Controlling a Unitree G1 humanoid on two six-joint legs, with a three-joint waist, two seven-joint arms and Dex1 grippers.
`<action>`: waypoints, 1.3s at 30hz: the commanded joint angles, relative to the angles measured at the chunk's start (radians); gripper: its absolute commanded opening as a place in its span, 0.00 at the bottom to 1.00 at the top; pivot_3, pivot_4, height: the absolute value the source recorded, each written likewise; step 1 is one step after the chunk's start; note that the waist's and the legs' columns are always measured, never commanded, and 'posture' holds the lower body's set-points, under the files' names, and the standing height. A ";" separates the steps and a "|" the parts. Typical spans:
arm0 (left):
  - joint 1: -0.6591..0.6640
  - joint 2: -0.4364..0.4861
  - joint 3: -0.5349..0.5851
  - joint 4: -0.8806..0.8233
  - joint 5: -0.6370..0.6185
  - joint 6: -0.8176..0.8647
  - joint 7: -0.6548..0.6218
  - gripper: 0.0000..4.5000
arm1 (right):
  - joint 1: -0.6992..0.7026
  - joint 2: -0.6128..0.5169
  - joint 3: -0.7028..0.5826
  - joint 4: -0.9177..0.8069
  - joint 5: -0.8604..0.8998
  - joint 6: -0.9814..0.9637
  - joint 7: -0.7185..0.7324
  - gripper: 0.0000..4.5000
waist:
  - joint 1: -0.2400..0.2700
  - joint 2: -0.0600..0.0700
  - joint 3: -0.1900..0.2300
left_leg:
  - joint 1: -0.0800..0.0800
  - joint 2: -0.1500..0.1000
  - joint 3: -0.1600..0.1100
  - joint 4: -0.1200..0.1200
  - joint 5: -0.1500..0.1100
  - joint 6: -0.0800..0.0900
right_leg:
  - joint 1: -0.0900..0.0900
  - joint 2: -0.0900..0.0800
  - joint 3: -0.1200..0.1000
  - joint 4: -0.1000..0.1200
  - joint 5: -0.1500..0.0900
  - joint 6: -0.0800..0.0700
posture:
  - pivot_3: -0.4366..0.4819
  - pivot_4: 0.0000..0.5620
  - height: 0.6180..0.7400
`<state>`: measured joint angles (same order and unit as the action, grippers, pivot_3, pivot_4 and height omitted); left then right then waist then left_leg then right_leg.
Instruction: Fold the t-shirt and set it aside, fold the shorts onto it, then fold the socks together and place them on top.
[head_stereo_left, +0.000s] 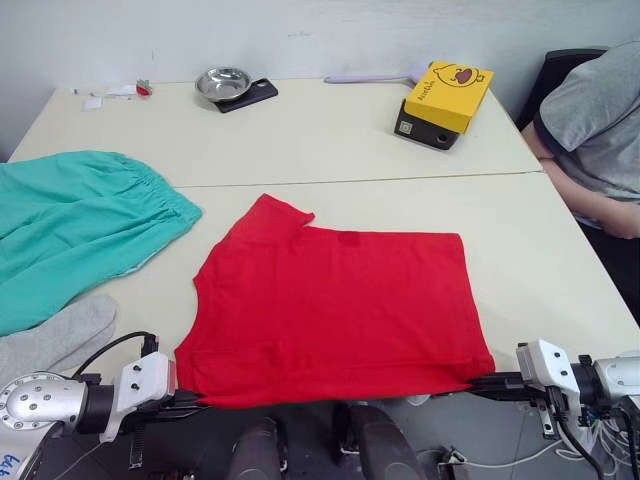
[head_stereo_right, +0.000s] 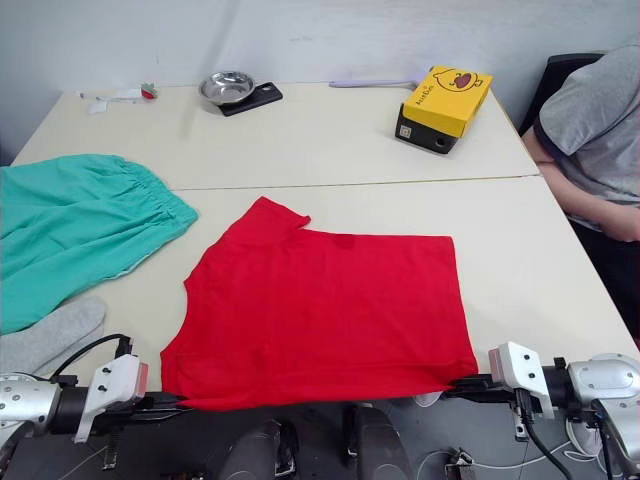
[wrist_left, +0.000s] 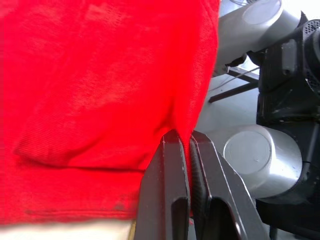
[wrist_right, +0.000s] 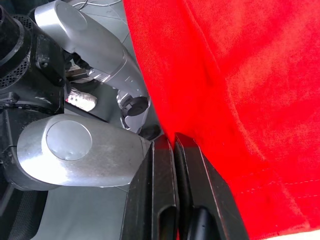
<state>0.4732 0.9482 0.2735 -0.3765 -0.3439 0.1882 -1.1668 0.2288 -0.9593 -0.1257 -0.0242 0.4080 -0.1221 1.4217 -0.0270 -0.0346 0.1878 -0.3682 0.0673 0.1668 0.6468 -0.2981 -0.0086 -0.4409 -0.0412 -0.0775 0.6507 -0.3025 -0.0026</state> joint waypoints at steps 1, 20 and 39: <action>0.019 0.010 0.042 -0.005 -0.045 0.049 -0.024 0.06 | 0.010 -0.007 -0.055 -0.074 0.080 0.102 -0.022 0.04 | -0.001 0.000 0.000 | 0.000 0.000 0.000 0.000 0.000 0.000 | 0.000 0.000 0.000 0.000 0.000 0.000 | 0.48 0.27 1.00; -0.141 0.095 0.285 0.076 -0.379 0.559 -0.061 0.99 | 0.003 -0.151 -0.324 -0.315 0.604 0.937 -0.160 1.00 | 0.000 -0.002 0.001 | -0.001 -0.001 -0.005 0.000 0.000 0.000 | 0.000 0.001 0.000 -0.001 0.001 -0.001 | 0.48 0.27 1.00; -1.219 -0.236 -0.197 0.857 0.009 0.363 0.325 0.99 | -0.795 0.094 0.043 0.472 -0.053 0.445 -0.393 1.00 | -0.006 -0.002 0.002 | -0.002 -0.002 0.005 0.002 0.008 -0.002 | -0.004 0.001 0.006 0.005 0.005 0.003 | 0.48 0.27 1.00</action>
<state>-0.7081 0.7067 0.0839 0.4289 -0.3712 0.5838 -0.8498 -0.5386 -0.8693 -0.0849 0.4064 0.3882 0.3598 1.0295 -0.0327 -0.0368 0.1898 -0.3698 0.0651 0.1732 0.6493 -0.2900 -0.0107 -0.4461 -0.0400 -0.0710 0.6561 -0.2977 0.0008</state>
